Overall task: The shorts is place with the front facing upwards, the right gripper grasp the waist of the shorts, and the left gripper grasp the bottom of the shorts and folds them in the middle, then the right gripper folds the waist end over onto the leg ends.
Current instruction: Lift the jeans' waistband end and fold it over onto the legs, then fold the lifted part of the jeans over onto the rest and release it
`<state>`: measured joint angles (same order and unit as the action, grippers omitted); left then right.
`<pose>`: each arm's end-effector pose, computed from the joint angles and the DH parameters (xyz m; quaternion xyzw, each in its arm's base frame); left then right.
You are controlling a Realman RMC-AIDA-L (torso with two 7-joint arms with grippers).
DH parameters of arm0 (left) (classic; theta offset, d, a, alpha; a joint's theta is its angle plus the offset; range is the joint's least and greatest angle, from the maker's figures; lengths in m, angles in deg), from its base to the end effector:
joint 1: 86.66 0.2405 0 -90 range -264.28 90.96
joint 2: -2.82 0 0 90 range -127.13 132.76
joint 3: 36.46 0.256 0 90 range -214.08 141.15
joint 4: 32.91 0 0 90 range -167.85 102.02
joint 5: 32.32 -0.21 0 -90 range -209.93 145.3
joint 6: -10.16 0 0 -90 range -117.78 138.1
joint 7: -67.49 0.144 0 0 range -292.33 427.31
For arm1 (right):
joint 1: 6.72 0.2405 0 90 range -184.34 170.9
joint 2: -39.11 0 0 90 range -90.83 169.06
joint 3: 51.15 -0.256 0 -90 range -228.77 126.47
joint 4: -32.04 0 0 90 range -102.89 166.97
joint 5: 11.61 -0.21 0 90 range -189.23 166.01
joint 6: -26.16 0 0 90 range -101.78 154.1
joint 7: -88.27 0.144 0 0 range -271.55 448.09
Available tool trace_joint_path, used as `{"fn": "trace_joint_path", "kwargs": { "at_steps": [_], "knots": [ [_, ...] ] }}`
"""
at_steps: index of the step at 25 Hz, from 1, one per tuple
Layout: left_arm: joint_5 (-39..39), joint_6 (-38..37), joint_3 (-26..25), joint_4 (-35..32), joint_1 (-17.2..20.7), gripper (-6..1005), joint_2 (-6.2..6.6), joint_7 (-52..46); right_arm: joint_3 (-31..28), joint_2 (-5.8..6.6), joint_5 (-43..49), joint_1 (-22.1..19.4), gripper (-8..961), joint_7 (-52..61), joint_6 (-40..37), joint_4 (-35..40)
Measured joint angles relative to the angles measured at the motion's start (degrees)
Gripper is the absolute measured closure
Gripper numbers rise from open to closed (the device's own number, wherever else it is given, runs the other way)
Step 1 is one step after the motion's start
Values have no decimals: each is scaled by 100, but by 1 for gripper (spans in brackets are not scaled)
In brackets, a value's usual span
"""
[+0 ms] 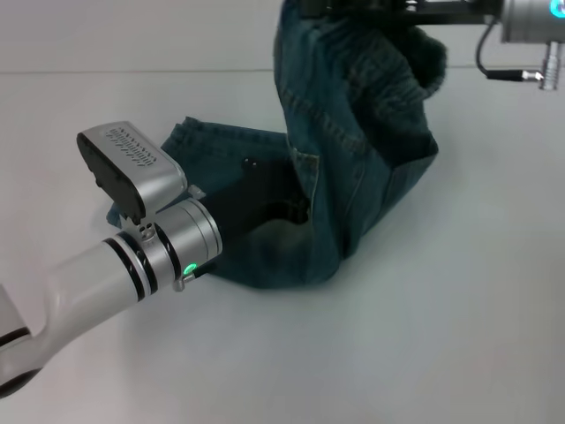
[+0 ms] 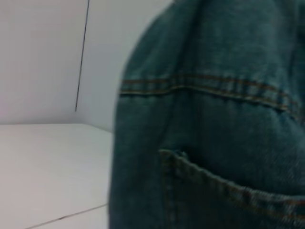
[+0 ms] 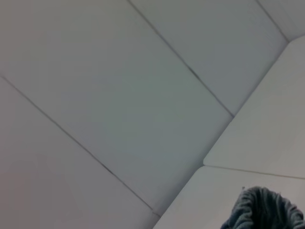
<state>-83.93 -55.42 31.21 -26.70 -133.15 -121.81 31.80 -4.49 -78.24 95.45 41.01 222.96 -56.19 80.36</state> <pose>-0.2093 0.3467 -0.1243 -0.8828 -0.2132 -0.3234 0.2656 0.1160 0.4218 0.0377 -0.8500 0.4271 0.3052 0.0444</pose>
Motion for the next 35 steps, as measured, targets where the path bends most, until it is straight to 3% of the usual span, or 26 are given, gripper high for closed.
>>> {"fn": "trace_joint_path", "kwargs": {
  "at_steps": [6,9,13,18,20,30,35],
  "knots": [
    [-17,-163,-22,93,-47,994,0,-34,380,156,9,397,855,22,377,-405],
    [-342,-353,-381,329,-151,992,0,-32,469,211,33,553,854,-4,529,-621],
    [-1129,-378,-1234,503,-203,989,0,54,586,218,68,672,854,-32,666,-746],
    [-2162,-253,-2389,758,-218,986,0,515,813,162,70,804,854,-40,842,-765],
    [-2345,-194,-2613,786,-197,985,0,581,891,130,70,857,853,-40,952,-796],
    [-2715,-165,-2989,840,-103,977,-1,585,1250,-58,70,1125,854,-88,1228,-968],
    [-2734,-139,-3564,670,321,974,-1,591,1317,-100,68,1101,854,-89,1257,-1028]
  ]
}}
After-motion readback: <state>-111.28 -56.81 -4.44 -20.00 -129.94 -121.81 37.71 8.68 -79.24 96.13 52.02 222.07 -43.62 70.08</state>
